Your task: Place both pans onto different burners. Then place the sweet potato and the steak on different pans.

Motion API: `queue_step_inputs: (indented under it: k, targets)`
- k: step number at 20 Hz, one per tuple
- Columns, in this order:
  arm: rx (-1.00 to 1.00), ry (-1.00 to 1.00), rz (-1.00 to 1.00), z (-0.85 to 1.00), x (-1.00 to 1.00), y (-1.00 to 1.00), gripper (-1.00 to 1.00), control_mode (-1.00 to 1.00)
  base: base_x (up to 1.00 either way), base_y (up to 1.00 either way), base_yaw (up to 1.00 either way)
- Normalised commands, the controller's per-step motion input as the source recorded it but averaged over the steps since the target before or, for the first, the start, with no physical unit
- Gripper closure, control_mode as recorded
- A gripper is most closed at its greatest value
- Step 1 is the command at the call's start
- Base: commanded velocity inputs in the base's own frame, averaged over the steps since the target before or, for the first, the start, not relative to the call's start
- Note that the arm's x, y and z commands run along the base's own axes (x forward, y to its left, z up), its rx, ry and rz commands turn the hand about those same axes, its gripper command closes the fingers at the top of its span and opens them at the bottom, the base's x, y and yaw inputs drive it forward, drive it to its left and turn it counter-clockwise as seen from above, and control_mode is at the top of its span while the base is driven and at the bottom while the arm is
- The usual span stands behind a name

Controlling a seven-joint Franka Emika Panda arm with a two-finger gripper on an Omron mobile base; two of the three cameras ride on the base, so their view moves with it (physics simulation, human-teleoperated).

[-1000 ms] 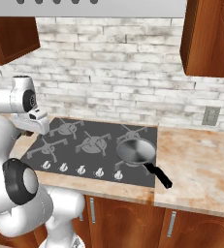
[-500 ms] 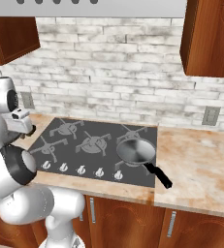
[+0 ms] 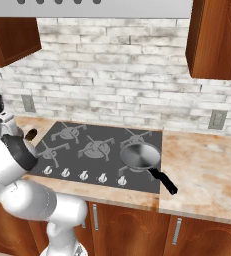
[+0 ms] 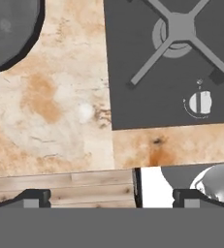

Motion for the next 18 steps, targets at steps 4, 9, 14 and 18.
queue_step_inputs:
  k: [4,9,14,18]
  targets:
    - [0.0,0.0,0.0,-0.01,0.0,0.55,-1.0,-1.0,0.0,0.0,0.0]
    - [-0.01,0.0,0.0,-0.16,0.01,0.54,-1.0,-1.0,0.0,0.0,0.0]
    - [-0.02,0.0,0.0,-0.21,0.14,0.54,-1.0,-1.0,0.0,0.0,0.0]
    - [-0.01,0.0,0.0,-0.15,0.3,0.49,-1.0,-1.0,0.0,0.0,0.0]
